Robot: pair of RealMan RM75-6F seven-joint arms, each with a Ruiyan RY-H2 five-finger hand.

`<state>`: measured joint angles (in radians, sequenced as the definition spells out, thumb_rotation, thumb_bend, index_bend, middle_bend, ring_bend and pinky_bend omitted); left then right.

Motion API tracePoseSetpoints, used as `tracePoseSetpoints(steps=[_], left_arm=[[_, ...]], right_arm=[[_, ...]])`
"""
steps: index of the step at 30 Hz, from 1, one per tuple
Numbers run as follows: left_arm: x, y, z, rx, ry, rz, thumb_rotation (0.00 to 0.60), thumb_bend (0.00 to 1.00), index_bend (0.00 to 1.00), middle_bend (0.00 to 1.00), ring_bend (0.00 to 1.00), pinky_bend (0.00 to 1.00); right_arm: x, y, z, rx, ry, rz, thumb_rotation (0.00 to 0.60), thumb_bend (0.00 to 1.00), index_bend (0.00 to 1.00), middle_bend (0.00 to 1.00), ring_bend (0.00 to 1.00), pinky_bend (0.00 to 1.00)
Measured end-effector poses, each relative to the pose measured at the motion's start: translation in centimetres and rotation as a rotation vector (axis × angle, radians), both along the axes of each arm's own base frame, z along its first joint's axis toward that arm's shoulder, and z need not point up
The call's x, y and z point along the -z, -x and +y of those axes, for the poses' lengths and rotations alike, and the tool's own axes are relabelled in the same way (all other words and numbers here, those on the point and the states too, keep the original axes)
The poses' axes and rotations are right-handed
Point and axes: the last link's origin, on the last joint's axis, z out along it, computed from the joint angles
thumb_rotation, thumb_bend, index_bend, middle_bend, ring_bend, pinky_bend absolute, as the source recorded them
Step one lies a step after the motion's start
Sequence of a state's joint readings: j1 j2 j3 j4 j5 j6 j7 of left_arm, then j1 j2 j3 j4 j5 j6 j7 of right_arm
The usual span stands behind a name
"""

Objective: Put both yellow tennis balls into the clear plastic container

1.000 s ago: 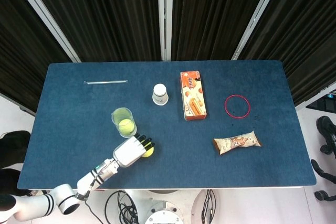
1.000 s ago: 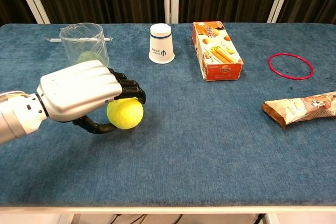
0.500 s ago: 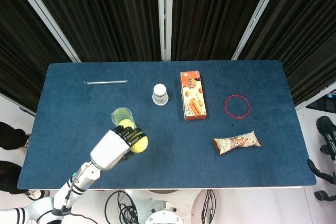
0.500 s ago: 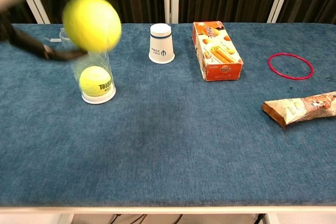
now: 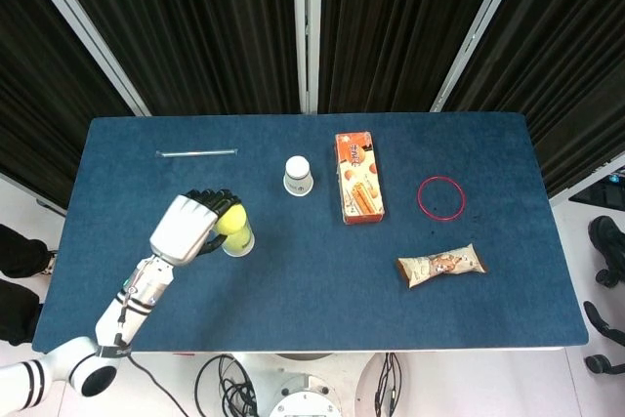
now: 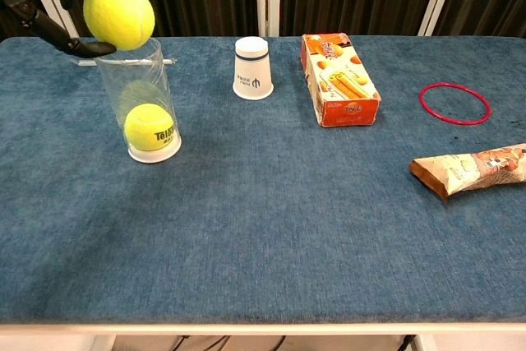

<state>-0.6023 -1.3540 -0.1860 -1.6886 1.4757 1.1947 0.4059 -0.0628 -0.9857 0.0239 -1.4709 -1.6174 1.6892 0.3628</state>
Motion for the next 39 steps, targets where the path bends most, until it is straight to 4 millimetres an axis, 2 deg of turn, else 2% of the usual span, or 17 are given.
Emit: tracePoseSetpoints(steps=[3, 7, 9, 20, 26, 29, 34, 39], left_arm=[[0.0, 0.0, 0.1, -0.001, -0.004, 0.012, 0.6, 0.25, 0.48, 0.48, 0.37, 0.53], [0.0, 0.5, 0.2, -0.022, 0.011, 0.033, 0.6, 0.24, 0.2, 0.31, 0.23, 0.39], [-0.2, 0.8, 0.1, -0.035, 0.02, 0.042, 0.6, 0.24, 0.13, 0.25, 0.19, 0.37], [-1.7, 1.6, -0.7, -0.062, 0.017, 0.022, 0.6, 0.24, 0.08, 0.16, 0.11, 0.3], [-3.3, 2.8, -1.5, -0.097, -0.041, -0.013, 0.6, 0.22, 0.13, 0.16, 0.11, 0.28], [-4.7, 5.1, -2.8, -0.159, -0.1, -0.042, 0.6, 0.19, 0.13, 0.15, 0.09, 0.25], [-6.0, 11.7, -6.4, -0.344, -0.131, -0.075, 0.6, 0.11, 0.09, 0.04, 0.0, 0.15], [-6.6, 17.2, -9.5, -0.438, -0.132, -0.074, 0.6, 0.11, 0.08, 0.02, 0.0, 0.12]], right_arm=[[0.2, 0.1, -0.1, 0.005, -0.006, 0.001, 0.6, 0.24, 0.0, 0.0, 0.0, 0.0], [0.3, 0.1, -0.3, 0.005, -0.01, 0.001, 0.6, 0.24, 0.0, 0.0, 0.0, 0.0], [0.3, 0.1, -0.4, 0.005, -0.01, 0.002, 0.6, 0.24, 0.0, 0.0, 0.0, 0.0], [0.4, 0.1, -0.5, 0.013, -0.012, 0.01, 0.6, 0.24, 0.0, 0.0, 0.0, 0.0], [0.5, -0.2, -0.4, 0.008, -0.015, 0.011, 0.6, 0.24, 0.0, 0.0, 0.0, 0.0], [0.4, -0.1, -0.3, 0.016, -0.009, 0.013, 0.6, 0.24, 0.0, 0.0, 0.0, 0.0], [0.6, 0.5, -0.3, 0.034, -0.01, 0.018, 0.6, 0.24, 0.0, 0.0, 0.0, 0.0], [1.5, 0.6, -0.6, 0.035, -0.011, 0.025, 0.6, 0.24, 0.0, 0.0, 0.0, 0.0]])
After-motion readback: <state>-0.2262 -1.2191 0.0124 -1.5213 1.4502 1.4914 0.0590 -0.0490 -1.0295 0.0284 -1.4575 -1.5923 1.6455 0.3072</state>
